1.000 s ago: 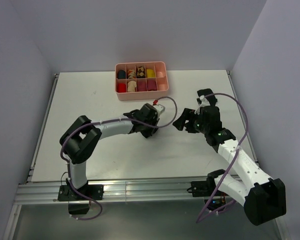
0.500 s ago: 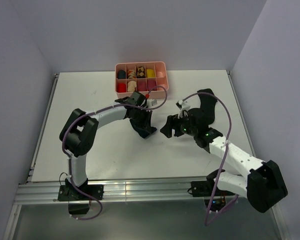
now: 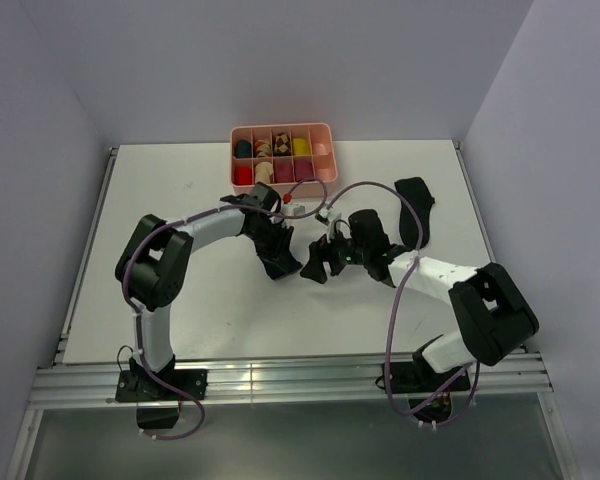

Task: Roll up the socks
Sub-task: Roll the sock at the center of the board.

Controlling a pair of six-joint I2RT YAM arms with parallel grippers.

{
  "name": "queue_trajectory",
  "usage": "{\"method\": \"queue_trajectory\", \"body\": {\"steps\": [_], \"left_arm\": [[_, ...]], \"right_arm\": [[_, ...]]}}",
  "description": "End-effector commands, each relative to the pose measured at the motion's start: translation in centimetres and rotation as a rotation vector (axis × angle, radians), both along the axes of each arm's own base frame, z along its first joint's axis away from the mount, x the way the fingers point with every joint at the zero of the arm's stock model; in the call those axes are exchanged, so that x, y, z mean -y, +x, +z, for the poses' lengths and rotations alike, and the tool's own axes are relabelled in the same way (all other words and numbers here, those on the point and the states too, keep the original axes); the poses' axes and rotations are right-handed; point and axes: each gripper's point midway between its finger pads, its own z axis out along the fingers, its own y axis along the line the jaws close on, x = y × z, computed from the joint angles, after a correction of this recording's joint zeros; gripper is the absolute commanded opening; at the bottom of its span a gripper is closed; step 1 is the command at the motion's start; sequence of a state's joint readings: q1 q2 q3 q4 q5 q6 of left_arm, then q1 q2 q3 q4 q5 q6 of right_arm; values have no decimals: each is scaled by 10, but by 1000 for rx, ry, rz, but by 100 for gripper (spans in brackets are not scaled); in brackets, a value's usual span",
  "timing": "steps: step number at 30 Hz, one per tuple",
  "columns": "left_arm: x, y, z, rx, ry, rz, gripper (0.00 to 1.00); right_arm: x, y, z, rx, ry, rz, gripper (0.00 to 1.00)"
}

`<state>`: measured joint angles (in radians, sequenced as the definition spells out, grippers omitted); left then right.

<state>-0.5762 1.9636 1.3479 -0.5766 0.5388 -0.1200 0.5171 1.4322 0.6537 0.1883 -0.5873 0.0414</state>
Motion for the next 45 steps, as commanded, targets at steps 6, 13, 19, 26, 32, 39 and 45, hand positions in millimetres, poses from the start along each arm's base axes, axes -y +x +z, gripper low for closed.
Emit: {"method": "queue_trajectory", "body": {"steps": [6, 13, 19, 26, 32, 39, 45], "left_arm": [[-5, -14, -8, 1, -33, -144, 1], [-7, -18, -7, 1, -63, -159, 1], [-8, -24, -3, -9, -93, -175, 1], [-9, -25, 1, 4, -104, -177, 1], [-10, -24, 6, 14, -118, -180, 1], [-10, -17, 16, 34, -151, -171, 1], [-9, -15, 20, 28, -180, -173, 1]], "right_arm": [[-32, 23, 21, 133, 57, 159, 77], [-44, 23, 4, 97, 56, 216, 76], [-57, 17, -7, 88, 52, 261, 75], [-63, 12, -23, 49, 45, 288, 73], [-69, 5, -36, 14, 45, 319, 67], [-69, -1, -55, -42, 28, 329, 52], [-66, -3, -65, -68, 17, 307, 37]]}}
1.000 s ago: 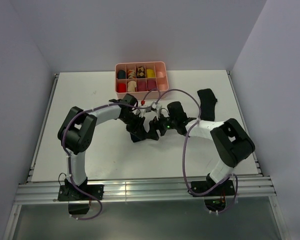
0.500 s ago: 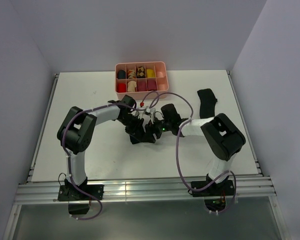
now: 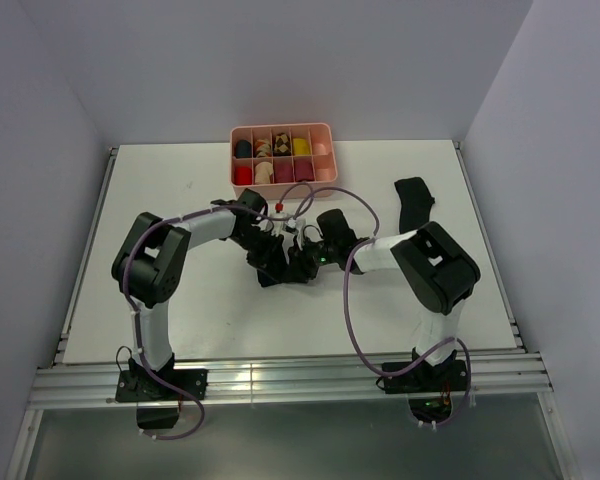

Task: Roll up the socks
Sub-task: Roll the sock at the center of the board.

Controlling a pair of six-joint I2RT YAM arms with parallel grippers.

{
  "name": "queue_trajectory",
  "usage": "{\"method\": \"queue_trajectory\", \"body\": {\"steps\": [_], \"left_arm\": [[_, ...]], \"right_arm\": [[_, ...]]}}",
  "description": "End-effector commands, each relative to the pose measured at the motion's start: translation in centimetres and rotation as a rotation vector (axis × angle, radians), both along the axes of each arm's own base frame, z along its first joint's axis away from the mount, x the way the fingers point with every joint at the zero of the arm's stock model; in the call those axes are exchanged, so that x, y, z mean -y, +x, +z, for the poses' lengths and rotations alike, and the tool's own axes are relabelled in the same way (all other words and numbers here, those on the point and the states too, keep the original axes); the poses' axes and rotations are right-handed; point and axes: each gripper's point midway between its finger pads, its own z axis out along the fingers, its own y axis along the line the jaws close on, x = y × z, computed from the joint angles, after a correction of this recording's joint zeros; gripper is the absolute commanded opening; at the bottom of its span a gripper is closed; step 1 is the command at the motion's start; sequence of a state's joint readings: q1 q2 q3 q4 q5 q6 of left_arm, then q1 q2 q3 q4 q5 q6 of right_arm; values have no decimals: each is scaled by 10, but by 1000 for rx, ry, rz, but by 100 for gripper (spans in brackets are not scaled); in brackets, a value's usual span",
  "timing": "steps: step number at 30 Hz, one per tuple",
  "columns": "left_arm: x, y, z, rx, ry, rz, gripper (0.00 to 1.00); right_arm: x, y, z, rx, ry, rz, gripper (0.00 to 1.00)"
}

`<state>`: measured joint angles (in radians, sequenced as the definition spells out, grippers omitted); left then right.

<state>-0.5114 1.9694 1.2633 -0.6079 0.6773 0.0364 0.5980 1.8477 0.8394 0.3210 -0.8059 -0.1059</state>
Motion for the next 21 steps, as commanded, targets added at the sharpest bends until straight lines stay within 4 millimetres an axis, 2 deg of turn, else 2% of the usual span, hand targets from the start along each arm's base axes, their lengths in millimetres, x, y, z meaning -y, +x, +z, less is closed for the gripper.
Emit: {"method": "queue_trajectory", "body": {"steps": [1, 4, 5, 6, 7, 8, 9, 13, 14, 16, 18, 19, 21], "left_arm": [[15, 7, 35, 102, -126, -64, 1], [13, 9, 36, 112, -125, -57, 1], [13, 10, 39, 125, -132, -53, 1], [13, 13, 40, 133, -135, -43, 1], [10, 12, 38, 141, -127, -38, 3], [9, 14, 45, 176, -135, -33, 10], [10, 19, 47, 208, -141, -19, 13], [-4, 31, 49, 317, -82, 58, 24], [-10, 38, 56, 375, -59, 88, 30], [-16, 43, 65, 449, -60, 129, 33], [-23, 50, 69, 497, -39, 201, 41], [-24, 50, 78, 542, -66, 225, 42], [-30, 50, 82, 588, -63, 265, 43]], "right_arm": [[0, -1, -11, -39, -29, -24, 28], [2, -2, -16, -67, -41, -39, 12], [2, -1, -15, -92, -33, -48, 2], [4, -1, -15, -108, -30, -58, 0], [4, -1, -15, -124, -24, -63, 0], [6, 0, -11, -163, -6, -79, 0], [7, 1, -10, -191, -2, -86, 0], [13, 4, -7, -307, 0, -120, 0], [14, 6, -6, -336, 3, -136, 0], [16, 9, -3, -385, -2, -155, 0], [17, 12, -4, -455, -16, -191, 0], [17, 11, -3, -483, -11, -189, 0], [18, 13, -5, -540, -26, -215, 0]]}}
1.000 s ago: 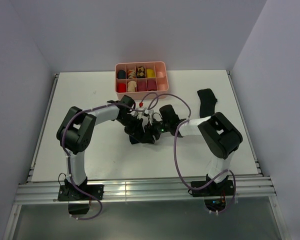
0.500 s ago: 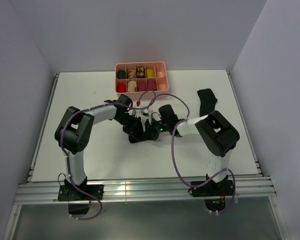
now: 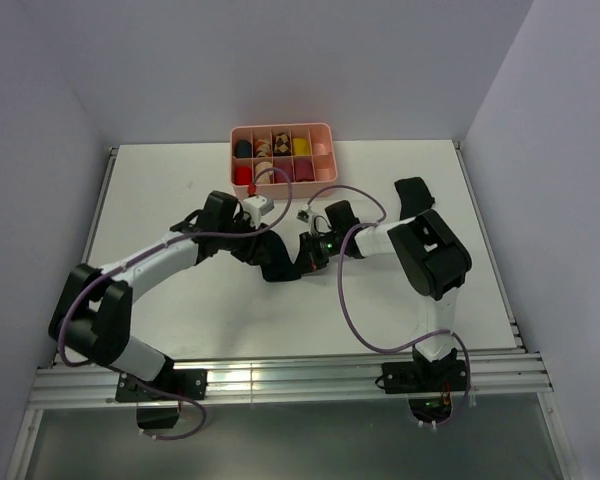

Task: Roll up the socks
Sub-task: Roll the sock at the center of the board.

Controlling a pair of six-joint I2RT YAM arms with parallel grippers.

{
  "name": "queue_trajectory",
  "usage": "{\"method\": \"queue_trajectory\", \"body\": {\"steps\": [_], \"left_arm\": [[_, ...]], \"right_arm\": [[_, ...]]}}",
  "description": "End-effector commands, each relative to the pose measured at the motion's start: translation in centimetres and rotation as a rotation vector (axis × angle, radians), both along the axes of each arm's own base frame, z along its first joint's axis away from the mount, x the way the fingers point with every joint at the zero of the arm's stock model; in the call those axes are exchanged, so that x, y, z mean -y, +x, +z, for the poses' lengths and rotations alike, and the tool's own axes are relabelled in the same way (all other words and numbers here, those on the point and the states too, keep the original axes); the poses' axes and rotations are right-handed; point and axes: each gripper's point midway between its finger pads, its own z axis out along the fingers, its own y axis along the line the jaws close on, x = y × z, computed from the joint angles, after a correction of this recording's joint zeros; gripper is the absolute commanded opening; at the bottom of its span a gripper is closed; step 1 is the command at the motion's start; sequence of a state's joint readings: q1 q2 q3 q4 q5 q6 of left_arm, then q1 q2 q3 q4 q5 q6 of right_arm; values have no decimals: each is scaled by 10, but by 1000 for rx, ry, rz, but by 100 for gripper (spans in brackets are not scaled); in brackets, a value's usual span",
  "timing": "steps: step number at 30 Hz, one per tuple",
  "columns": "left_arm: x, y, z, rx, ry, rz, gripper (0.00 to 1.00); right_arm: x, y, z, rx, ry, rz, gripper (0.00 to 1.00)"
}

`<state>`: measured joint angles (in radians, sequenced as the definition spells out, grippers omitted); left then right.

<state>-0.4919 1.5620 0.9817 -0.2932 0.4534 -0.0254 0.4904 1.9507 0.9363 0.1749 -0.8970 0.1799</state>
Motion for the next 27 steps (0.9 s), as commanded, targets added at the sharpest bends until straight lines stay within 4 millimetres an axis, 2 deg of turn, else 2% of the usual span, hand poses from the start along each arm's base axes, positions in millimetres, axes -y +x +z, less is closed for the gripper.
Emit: {"method": "queue_trajectory", "body": {"steps": [1, 3, 8, 10, 15, 21, 27], "left_arm": [[-7, 16, 23, 173, -33, 100, 44], [-10, 16, 25, 245, -6, 112, 46], [-9, -2, 11, 308, 39, 94, 46], [-10, -8, 1, 295, 54, 85, 45], [-2, -4, -6, 312, 54, 71, 46], [3, -3, -10, 332, 67, 11, 48], [5, -17, -9, 351, 95, -17, 49]], "right_arm": [[-1, 2, 6, -146, -13, -46, 0], [-1, 4, 4, -209, -24, -76, 0], [1, 8, 2, -311, -56, -113, 0], [-1, 10, 2, -310, -61, -109, 0], [-2, 13, 4, -309, -57, -114, 0], [-1, 14, 3, -319, -59, -114, 0], [-2, 16, 5, -343, -56, -129, 0]]}}
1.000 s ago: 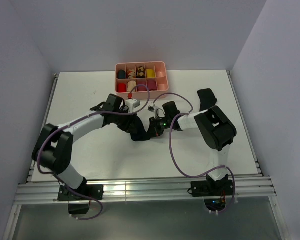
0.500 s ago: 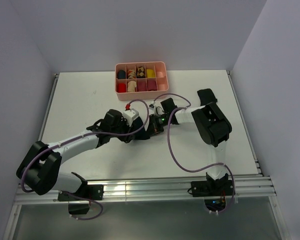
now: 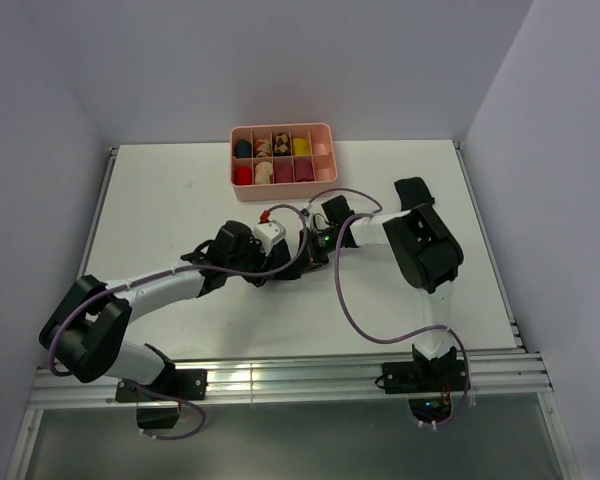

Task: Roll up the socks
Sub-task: Roll the sock at the center of the board.

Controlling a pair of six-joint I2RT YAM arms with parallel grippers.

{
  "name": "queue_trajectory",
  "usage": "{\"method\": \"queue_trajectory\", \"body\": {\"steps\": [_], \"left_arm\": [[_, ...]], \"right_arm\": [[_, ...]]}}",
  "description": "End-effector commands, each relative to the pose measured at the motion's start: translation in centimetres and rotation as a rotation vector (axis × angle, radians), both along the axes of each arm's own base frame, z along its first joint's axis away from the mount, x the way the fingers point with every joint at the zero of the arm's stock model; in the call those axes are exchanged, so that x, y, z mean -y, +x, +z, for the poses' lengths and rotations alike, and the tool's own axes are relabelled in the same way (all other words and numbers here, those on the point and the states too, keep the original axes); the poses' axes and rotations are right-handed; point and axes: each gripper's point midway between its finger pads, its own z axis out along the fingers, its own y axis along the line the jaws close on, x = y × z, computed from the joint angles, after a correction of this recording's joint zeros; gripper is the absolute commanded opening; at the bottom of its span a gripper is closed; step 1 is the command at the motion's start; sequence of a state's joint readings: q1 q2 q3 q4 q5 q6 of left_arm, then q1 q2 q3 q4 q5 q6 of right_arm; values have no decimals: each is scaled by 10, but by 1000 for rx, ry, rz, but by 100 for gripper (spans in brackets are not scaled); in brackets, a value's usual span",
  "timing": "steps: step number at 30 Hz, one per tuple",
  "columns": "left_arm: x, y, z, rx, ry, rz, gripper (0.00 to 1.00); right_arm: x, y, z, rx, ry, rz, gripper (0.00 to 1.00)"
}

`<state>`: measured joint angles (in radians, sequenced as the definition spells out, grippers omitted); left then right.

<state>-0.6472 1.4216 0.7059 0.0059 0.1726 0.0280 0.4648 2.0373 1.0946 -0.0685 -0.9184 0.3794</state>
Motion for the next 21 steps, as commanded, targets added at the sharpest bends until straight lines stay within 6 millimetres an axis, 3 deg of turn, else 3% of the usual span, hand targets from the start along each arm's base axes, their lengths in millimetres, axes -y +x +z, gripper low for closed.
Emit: {"method": "queue_trajectory", "body": {"steps": [1, 5, 21], "left_arm": [[6, -1, 12, 80, 7, -27, 50], [11, -4, 6, 92, 44, -58, 49], [30, 13, -13, 156, 202, -71, 48]], "right_arm": [[-1, 11, 4, -10, 10, -18, 0], [1, 12, 3, -17, 7, -16, 0], [17, 9, -4, -46, -22, 0, 0]]}}
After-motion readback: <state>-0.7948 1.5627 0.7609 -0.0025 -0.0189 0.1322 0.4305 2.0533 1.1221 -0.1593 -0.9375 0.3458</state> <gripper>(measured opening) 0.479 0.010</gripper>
